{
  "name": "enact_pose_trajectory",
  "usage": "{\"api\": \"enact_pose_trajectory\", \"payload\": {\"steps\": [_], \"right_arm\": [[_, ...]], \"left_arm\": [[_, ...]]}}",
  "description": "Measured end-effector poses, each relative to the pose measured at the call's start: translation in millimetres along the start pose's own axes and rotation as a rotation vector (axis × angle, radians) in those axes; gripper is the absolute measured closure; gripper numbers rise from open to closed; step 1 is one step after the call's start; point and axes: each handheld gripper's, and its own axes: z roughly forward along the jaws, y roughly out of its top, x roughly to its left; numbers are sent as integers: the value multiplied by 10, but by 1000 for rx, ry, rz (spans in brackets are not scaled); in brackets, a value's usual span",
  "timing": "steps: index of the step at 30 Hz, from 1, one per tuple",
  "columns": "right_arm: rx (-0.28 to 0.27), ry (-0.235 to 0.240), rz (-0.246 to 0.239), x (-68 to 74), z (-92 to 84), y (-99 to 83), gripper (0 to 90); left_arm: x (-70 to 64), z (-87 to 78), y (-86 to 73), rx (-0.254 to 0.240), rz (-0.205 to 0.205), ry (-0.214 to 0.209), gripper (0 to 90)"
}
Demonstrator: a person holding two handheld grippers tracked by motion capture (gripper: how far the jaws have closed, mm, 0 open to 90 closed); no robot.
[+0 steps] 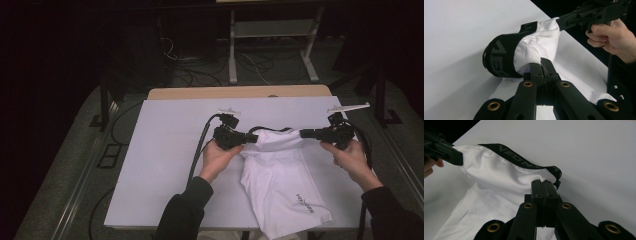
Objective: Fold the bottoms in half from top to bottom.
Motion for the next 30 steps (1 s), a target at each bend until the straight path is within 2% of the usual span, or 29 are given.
{"api": "enact_pose_trajectory", "payload": {"steps": [14,25,30], "right_arm": [[-4,22,-16,107,-107,-143,878],[-13,42,-20,196,-225,-251,878],[-10,46,-26,241,-258,-311,878]], "left_arm": [[-134,-56,-130,0,24,-45,886],[-319,-127,-186,21,79,-80,886],[-370,-133,-247,30,89,-97,886]]}}
